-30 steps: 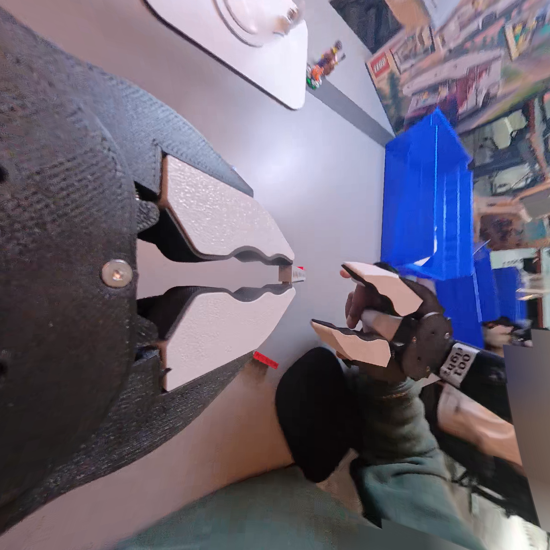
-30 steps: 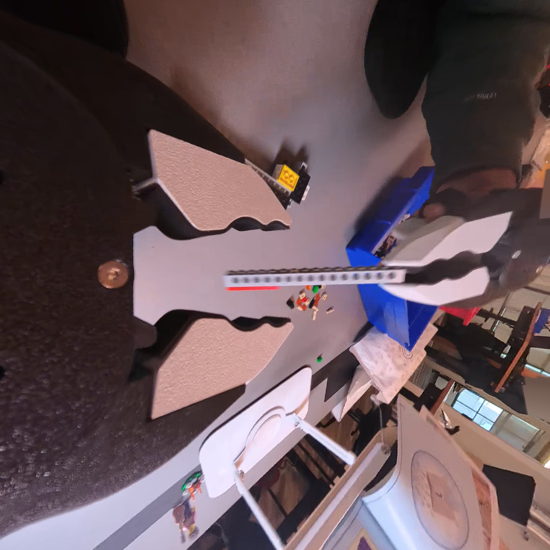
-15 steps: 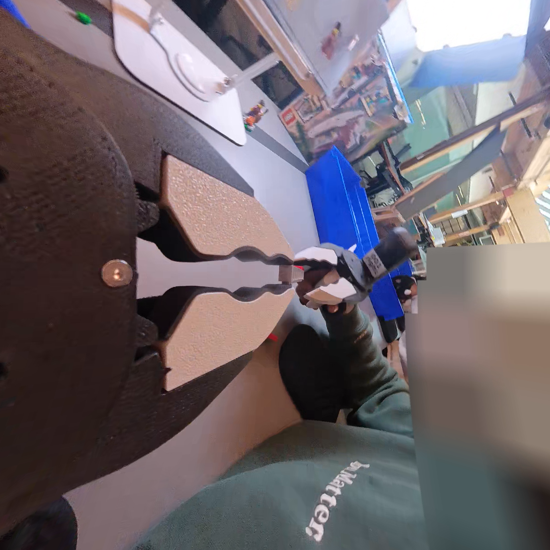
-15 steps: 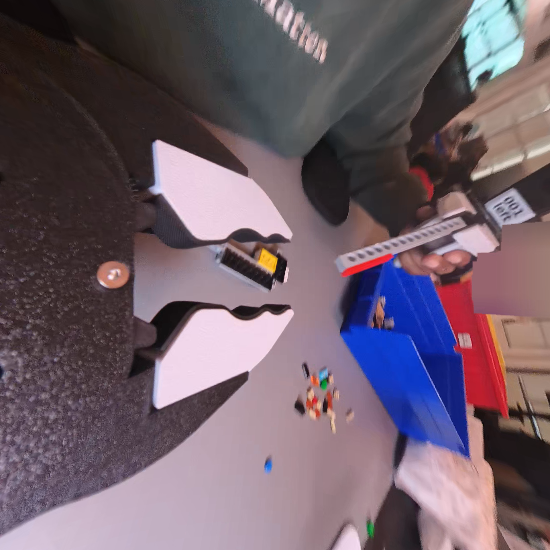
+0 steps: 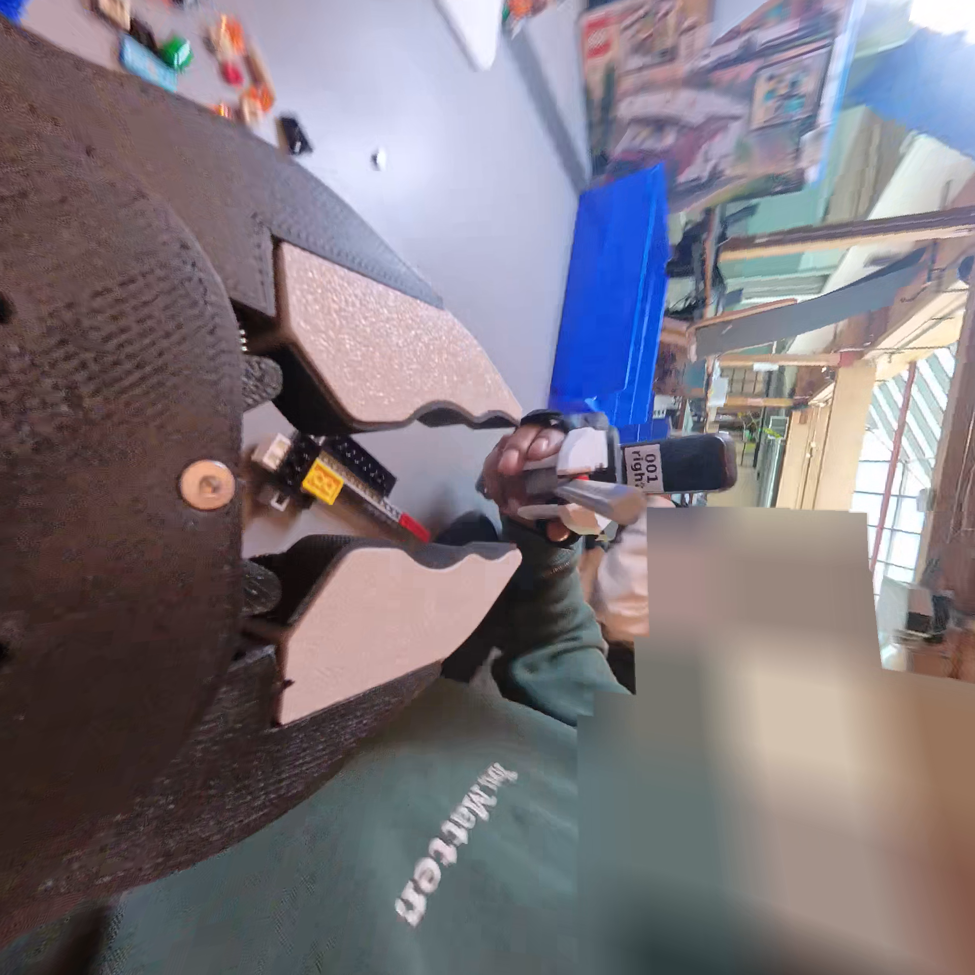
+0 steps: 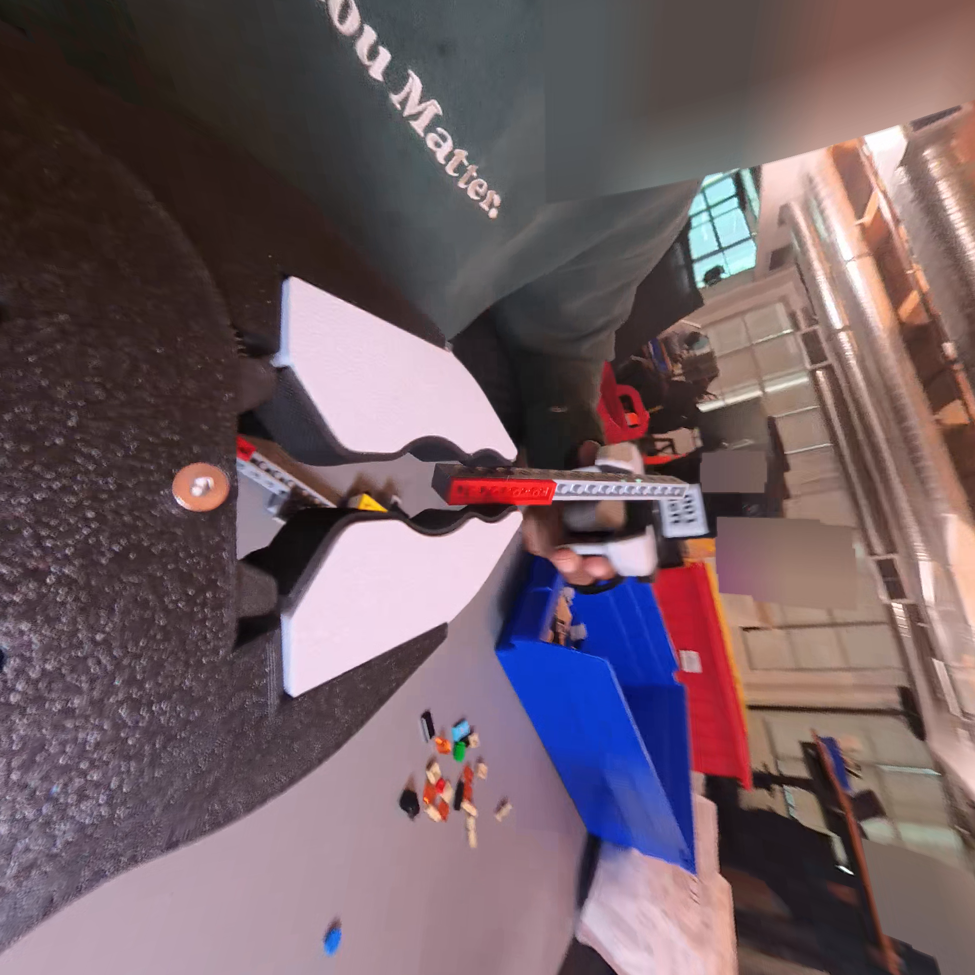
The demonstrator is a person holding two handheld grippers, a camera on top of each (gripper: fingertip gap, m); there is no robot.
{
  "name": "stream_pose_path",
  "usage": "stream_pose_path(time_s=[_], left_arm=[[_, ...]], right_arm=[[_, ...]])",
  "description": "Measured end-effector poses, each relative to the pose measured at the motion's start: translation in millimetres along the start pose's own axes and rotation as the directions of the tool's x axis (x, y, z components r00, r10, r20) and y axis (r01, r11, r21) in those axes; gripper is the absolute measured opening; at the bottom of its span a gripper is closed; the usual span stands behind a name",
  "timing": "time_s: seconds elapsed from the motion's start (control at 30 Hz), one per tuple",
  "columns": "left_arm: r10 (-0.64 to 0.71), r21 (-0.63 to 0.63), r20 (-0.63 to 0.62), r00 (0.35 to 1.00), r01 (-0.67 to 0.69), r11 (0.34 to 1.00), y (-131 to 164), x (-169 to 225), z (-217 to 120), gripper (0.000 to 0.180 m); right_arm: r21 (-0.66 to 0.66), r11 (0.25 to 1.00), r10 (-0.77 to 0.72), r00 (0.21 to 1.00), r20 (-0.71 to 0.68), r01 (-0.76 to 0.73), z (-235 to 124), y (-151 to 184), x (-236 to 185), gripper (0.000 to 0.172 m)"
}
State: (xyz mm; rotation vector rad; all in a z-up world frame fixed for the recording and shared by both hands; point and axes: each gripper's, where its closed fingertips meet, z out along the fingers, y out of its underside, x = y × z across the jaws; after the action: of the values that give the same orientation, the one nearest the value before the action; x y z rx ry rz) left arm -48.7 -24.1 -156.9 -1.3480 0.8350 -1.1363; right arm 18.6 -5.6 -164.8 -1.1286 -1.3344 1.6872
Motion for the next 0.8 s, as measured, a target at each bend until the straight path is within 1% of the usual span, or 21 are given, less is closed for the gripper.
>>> stream_pose_path(time_s=[0.03,0.1,0.13,0.2,0.23,0.27,0.3,0.33,0.43,0.53,0.57,0.7,0.73,0.8], left_arm=[[-0.065,0.000,-0.007,0.998,0.065,0.998,4,-3,4,0.045],[-0.098,0.013,-0.018,0.995,0.098,0.995,8,-1,18,0.043],[-0.094,0.005,-0.016,0.995,0.094,0.996,11,1,28,0.042],[-0.042,-0.017,-0.008,0.999,0.042,0.999,12,5,46,0.039],[-0.011,-0.017,-0.004,1.000,0.011,1.000,10,7,51,0.027],[0.027,-0.038,0.017,0.999,-0.027,0.999,11,6,54,0.009],[0.080,-0.059,0.026,0.996,-0.078,0.995,13,5,55,0.008],[0.128,-0.101,0.025,0.991,-0.125,0.987,17,6,55,0.009],[0.292,-0.213,0.021,0.956,-0.281,0.936,31,11,54,0.009],[0.349,-0.269,0.004,0.937,-0.335,0.903,40,12,53,0.009],[0.368,-0.287,-0.003,0.930,-0.353,0.890,43,12,52,0.009],[0.367,-0.317,-0.033,0.929,-0.358,0.878,46,12,51,0.010],[0.340,-0.310,-0.032,0.940,-0.333,0.891,46,11,51,0.010],[0.241,-0.285,-0.034,0.970,-0.240,0.928,45,9,51,0.010]], right_arm=[[0.028,0.999,-0.034,0.999,-0.030,0.034,-1,-5,0,0.012],[0.009,0.990,-0.141,0.983,-0.117,0.143,1,-6,4,0.012],[-0.024,0.979,-0.202,0.967,-0.155,0.201,4,-3,5,0.012],[-0.111,0.946,-0.322,0.926,-0.195,0.306,12,5,4,0.012],[-0.160,0.921,-0.384,0.900,-0.208,0.356,16,11,4,0.012],[-0.198,0.896,-0.436,0.873,-0.216,0.399,18,15,4,0.012],[-0.224,0.876,-0.472,0.853,-0.222,0.427,19,18,4,0.012],[-0.249,0.866,-0.487,0.846,-0.217,0.434,18,21,5,0.012],[-0.295,0.879,-0.432,0.887,-0.164,0.373,19,35,2,0.011],[-0.301,0.884,-0.411,0.902,-0.133,0.358,21,38,-1,0.013],[-0.313,0.877,-0.419,0.899,-0.125,0.365,22,40,-2,0.010],[-0.316,0.861,-0.451,0.886,-0.112,0.398,22,42,-3,0.008],[-0.298,0.869,-0.442,0.890,-0.111,0.394,22,40,-3,0.008],[-0.254,0.893,-0.408,0.907,-0.106,0.372,21,36,-3,0.008]])
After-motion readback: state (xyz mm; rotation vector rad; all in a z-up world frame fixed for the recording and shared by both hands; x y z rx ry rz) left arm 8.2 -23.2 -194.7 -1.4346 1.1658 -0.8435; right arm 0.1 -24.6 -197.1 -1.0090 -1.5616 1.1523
